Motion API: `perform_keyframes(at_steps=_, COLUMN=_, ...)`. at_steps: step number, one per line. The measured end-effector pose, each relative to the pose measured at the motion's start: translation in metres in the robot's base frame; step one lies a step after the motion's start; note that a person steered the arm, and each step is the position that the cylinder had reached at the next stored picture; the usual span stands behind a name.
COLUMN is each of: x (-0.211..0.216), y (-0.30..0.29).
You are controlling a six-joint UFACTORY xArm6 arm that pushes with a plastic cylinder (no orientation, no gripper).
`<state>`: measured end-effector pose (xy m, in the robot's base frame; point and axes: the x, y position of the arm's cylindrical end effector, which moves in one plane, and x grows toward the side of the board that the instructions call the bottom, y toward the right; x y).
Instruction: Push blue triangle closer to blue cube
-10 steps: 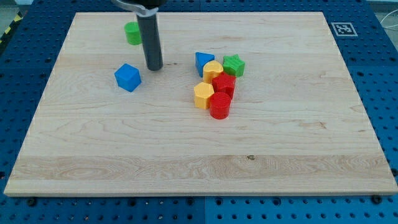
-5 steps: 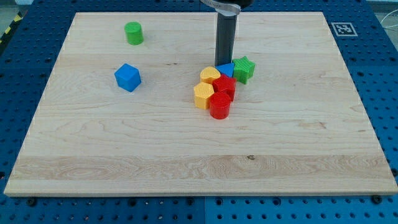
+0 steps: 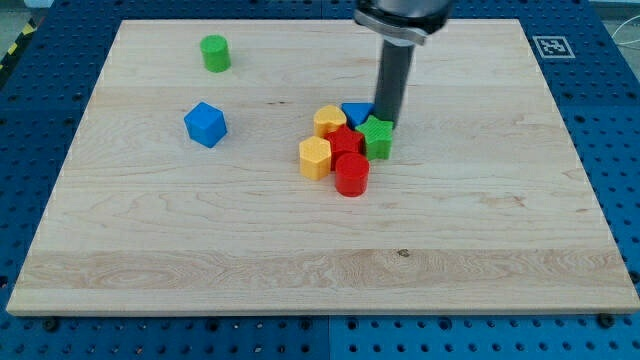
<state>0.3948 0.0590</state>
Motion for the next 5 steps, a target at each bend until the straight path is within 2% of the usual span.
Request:
perform_keyframes(at_steps=2, x=-0.014, y=-0.059)
perform_keyframes(at_steps=4, x=-0.037, y=-0.079)
perform_keyframes(at_steps=5, x=-0.024, y=-0.119)
